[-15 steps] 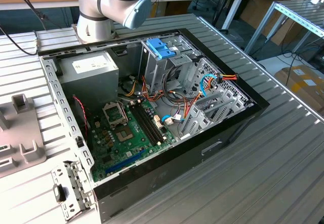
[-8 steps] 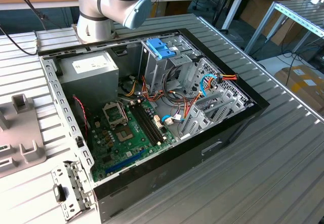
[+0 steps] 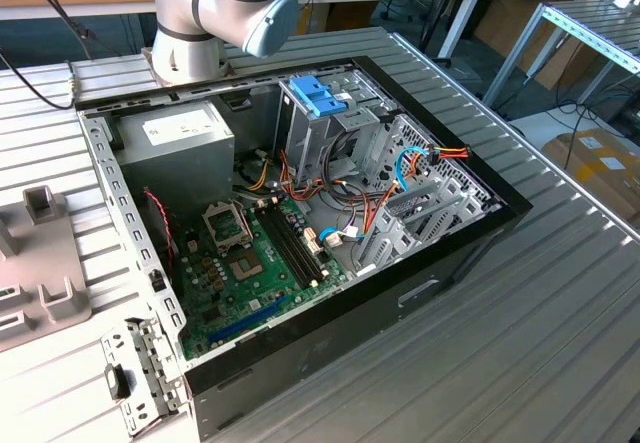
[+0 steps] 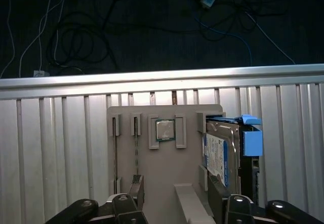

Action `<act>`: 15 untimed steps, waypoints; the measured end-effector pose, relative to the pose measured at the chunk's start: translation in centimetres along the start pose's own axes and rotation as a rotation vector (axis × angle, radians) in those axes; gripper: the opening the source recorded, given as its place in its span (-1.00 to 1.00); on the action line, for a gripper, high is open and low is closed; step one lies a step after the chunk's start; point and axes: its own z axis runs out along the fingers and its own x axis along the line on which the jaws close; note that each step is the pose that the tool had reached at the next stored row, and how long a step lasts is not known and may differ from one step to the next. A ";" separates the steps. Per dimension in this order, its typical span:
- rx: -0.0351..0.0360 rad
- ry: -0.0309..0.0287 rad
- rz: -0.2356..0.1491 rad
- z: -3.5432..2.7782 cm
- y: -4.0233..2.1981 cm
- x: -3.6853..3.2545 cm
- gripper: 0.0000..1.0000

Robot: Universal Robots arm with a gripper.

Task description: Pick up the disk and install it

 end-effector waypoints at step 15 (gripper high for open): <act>0.0000 0.0000 0.000 0.28 0.01 -0.27 0.24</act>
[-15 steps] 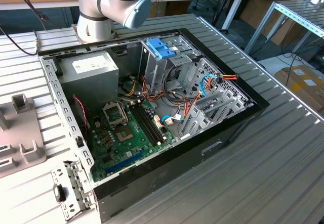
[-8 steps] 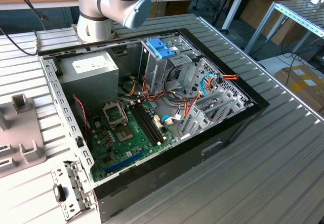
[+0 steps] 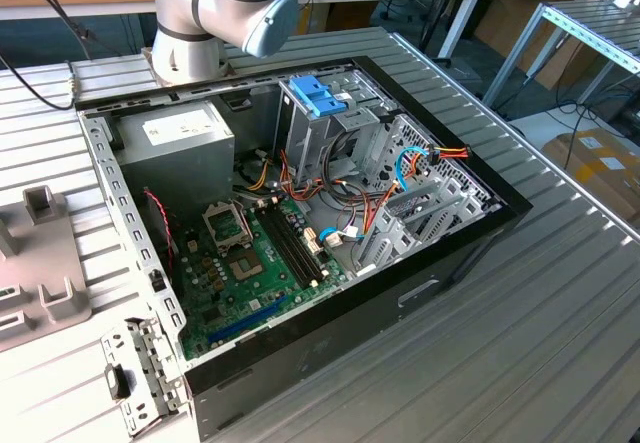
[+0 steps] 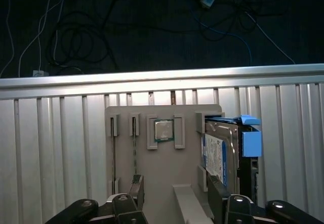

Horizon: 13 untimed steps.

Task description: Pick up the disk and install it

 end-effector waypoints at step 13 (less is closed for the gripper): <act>0.0000 0.0000 0.000 0.21 0.01 -0.36 0.24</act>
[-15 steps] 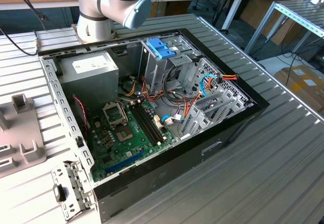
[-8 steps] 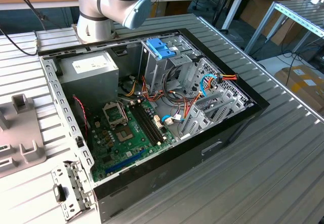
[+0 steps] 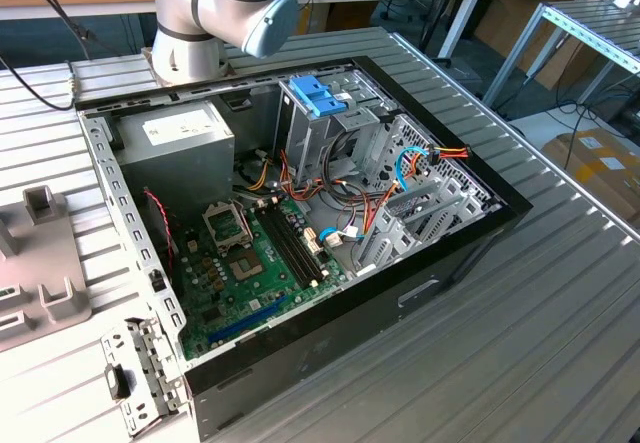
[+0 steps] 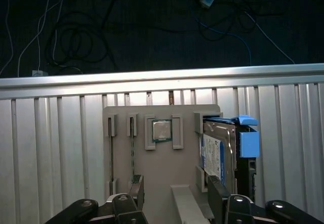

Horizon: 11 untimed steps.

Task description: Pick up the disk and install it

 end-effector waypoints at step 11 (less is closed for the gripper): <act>0.0001 0.0000 0.000 0.18 0.01 -0.33 0.24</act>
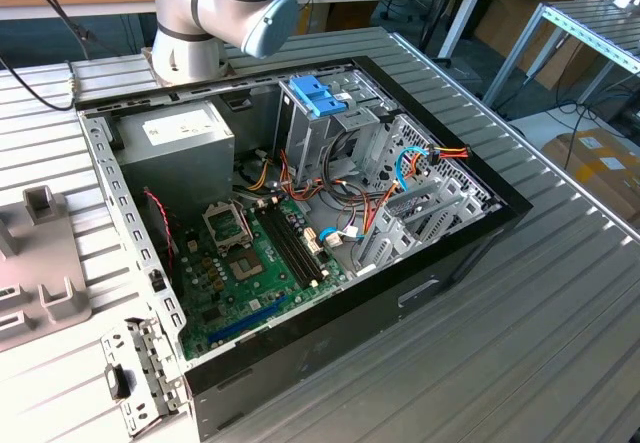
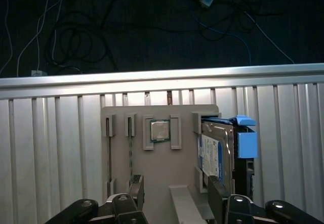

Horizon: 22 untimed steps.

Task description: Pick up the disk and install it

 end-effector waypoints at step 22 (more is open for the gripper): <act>-0.0001 0.0000 0.000 0.48 0.03 -0.82 0.24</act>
